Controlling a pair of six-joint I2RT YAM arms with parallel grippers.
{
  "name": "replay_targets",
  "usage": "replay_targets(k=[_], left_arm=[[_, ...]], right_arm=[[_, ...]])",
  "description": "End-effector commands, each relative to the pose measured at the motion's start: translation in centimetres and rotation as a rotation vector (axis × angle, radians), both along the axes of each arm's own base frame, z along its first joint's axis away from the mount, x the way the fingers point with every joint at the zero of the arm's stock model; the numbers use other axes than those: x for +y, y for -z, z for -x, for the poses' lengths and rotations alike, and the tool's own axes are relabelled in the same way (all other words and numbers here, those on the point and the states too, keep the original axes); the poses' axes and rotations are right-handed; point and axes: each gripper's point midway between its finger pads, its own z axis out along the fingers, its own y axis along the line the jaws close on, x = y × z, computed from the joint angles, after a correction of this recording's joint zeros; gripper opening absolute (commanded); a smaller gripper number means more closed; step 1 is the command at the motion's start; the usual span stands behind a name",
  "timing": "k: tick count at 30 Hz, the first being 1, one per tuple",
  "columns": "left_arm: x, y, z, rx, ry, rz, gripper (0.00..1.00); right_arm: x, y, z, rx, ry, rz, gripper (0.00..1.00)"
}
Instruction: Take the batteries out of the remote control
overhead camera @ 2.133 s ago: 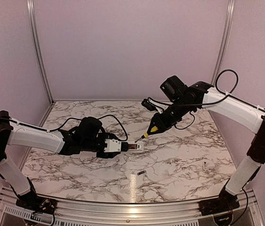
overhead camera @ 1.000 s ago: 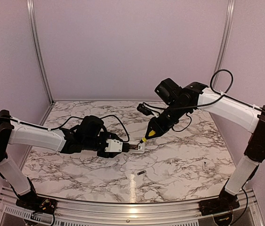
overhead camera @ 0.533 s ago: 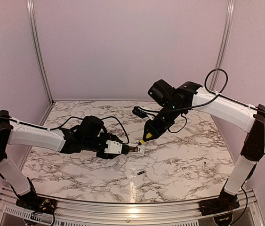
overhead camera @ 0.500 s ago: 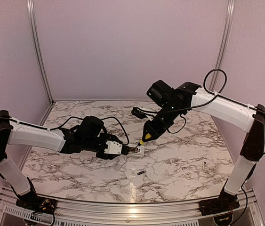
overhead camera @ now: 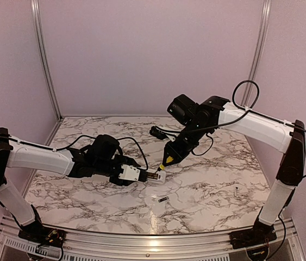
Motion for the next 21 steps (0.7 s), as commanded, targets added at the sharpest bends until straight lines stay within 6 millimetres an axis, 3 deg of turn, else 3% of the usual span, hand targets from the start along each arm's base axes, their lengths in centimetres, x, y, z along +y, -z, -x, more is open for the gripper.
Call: replay_targets(k=[1, 21], left_arm=[[-0.5, -2.5, -0.4, -0.065, 0.001, 0.062, 0.0], [0.0, -2.0, -0.7, -0.1, -0.02, 0.065, 0.0]], right_arm=[[0.6, 0.5, 1.0, 0.046, -0.036, -0.003, 0.0], [1.2, 2.0, 1.1, 0.083, -0.025, -0.006, 0.0]])
